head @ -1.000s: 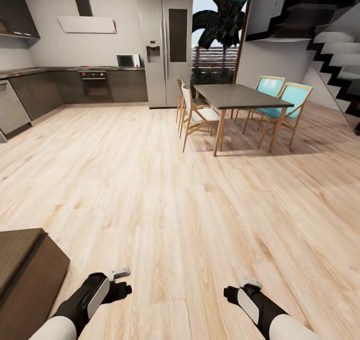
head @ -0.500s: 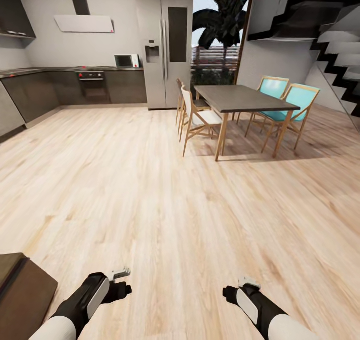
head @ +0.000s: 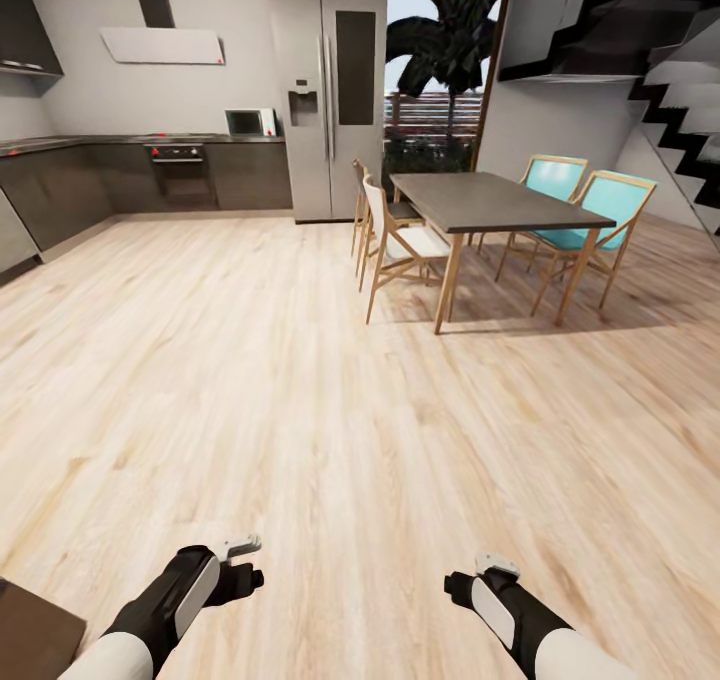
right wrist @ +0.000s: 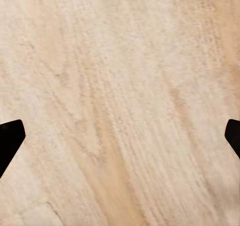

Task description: Place each of the two pumpkins and all three candles from the living room inside a cabinet in the living room (use any cabinet), then make sure every cabinet is closed, and position the cauldron so it is next to a table in the living room.

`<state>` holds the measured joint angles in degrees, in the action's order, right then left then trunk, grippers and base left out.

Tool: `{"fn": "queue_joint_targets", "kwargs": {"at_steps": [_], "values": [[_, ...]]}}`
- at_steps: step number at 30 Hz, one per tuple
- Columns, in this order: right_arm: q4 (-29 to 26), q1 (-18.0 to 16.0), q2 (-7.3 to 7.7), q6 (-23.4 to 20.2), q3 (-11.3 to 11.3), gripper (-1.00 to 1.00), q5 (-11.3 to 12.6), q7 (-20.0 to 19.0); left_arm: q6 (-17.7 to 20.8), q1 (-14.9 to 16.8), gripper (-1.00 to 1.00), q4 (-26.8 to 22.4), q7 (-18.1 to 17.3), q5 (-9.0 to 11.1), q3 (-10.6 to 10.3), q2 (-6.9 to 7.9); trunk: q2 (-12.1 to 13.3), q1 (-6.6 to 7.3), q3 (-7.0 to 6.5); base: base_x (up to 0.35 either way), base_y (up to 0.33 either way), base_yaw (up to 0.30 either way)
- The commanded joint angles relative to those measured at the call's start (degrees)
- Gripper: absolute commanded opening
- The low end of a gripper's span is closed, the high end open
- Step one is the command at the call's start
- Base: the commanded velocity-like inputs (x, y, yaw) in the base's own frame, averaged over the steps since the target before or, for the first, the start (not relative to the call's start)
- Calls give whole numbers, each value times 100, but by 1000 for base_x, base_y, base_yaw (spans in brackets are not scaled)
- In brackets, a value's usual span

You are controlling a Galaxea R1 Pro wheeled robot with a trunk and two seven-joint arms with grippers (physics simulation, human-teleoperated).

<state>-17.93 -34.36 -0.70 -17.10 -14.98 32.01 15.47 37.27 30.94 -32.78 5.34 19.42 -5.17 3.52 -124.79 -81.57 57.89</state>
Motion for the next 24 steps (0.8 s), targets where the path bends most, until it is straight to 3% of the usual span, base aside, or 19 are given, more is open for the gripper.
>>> {"fn": "queue_joint_targets", "kwargs": {"at_steps": [1,13,24], "values": [[0,0,0,-1,0,100,2,0,0,0,100,0,-1,0,-1,0,0,0,0,332,0,0],[0,0,-11,-4,4,100,9,-4,0,2,100,0,-1,0,-3,0,0,0,0,332,0,13],[0,0,-17,-10,-4,100,7,0,-4,0,100,0,2,0,-14,0,0,0,0,330,-4,248]]}}
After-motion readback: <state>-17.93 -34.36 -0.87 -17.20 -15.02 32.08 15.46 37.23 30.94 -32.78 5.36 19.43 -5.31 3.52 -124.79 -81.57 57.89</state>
